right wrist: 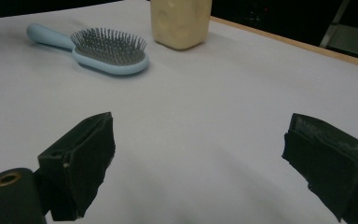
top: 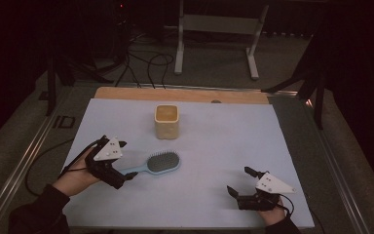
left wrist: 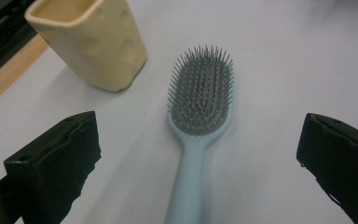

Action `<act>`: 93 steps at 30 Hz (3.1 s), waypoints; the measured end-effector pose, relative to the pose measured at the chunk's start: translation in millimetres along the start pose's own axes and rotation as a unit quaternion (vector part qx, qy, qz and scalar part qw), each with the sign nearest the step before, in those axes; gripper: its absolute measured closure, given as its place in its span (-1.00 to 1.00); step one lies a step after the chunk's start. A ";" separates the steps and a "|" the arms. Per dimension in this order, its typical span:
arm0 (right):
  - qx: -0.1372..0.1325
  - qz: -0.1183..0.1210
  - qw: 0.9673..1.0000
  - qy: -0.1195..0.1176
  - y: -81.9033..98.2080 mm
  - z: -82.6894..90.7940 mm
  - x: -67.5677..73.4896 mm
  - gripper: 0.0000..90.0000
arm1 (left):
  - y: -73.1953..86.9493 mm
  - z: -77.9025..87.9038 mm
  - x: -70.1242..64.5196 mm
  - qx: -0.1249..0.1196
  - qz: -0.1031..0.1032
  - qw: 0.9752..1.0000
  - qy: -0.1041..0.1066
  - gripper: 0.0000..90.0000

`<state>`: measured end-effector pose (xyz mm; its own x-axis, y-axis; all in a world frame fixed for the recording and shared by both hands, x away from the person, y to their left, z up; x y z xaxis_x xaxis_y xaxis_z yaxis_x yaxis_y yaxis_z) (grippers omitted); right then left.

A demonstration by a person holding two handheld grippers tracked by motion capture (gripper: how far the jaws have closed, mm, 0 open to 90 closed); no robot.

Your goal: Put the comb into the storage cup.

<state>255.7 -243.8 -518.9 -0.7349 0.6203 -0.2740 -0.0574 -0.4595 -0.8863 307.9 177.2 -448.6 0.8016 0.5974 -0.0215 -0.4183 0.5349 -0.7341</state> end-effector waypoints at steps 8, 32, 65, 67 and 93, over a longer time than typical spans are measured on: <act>0.000 0.001 1.000 -0.002 -0.2 -0.3 0.3 -0.81 | -0.3 -17.1 -1.1 0.046 0.003 0.999 -0.017 -1.00; 0.002 0.001 1.000 -0.005 0.5 -0.8 0.5 -0.81 | 9.8 -53.8 5.4 0.126 -0.001 0.992 0.004 -1.00; -0.001 -0.003 1.000 -0.012 0.7 -1.4 0.5 -0.81 | 10.0 -93.2 16.0 0.245 -0.014 0.969 0.022 -0.71; -0.001 -0.002 1.000 -0.012 0.5 -1.1 0.7 -0.81 | 10.6 -94.7 16.6 0.251 -0.012 0.968 0.022 -0.67; -0.002 -0.003 1.000 -0.015 0.8 -1.3 0.3 -0.81 | 10.3 -105.0 17.6 0.298 -0.010 0.954 0.024 0.30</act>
<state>256.3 -243.2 -520.2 -0.7543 0.6037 -0.2580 -0.0588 -0.4535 -0.8893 362.6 130.4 -527.8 0.8244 0.5635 -0.0526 -0.5601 0.7989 -0.2192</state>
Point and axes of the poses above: each handheld gripper's, and its own axes: z roughly backward along the jaws, y roughly out of its underside, x roughly to its left, the point moved 4 cm from there along -z, roughly forward along the jaws, and after that the axes turned 15 degrees about z, right-handed, at the moved point
